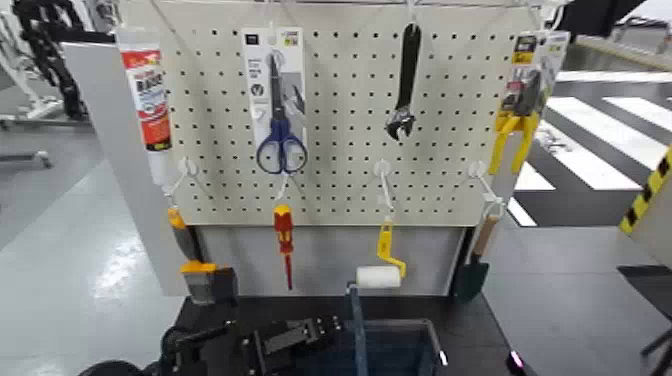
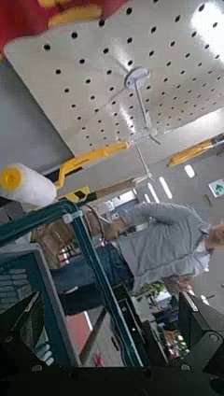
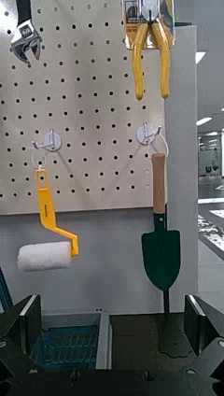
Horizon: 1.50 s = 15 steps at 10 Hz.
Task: Grasp the handle of the crate.
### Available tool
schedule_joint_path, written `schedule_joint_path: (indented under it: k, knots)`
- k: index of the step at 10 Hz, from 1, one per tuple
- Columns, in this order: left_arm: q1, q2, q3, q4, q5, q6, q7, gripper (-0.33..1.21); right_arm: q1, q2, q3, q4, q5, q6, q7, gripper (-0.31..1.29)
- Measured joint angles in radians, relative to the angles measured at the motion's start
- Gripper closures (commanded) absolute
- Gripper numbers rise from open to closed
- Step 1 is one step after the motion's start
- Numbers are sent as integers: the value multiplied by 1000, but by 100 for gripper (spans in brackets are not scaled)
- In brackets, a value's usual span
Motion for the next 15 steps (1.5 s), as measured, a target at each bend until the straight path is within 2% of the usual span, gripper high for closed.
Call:
schedule_joint_path:
  k: [4,7,8,9,10,11,13,14,15]
  knots:
    - [-83,-12,-88,104,119,20,13,22,-4,-2,6,5,-7,-5,0,15]
    - [-109,-16,-112,144,165,28,39,29,-5,-2,8,7,-10,-9,0,15]
    - [-116,-17,-120,155,178,29,42,42,-6,-2,8,7,-11,-10,0,15]
    - [-124,-19,-128,163,185,31,42,65,-6,-2,9,8,-11,-12,0,15]
    - [-129,-20,-132,169,188,32,42,71,-7,-2,9,8,-12,-12,0,15]
    - [-130,-21,-135,174,192,34,42,85,-7,-2,10,9,-12,-12,0,15]
    - [-131,-22,-139,178,193,38,42,92,-8,-3,10,9,-14,-13,0,15]
    - [-130,-23,-139,178,193,39,42,107,-7,-3,10,10,-14,-13,0,15]
    - [-128,-23,-139,179,194,40,42,115,-7,-3,10,10,-14,-13,0,15]
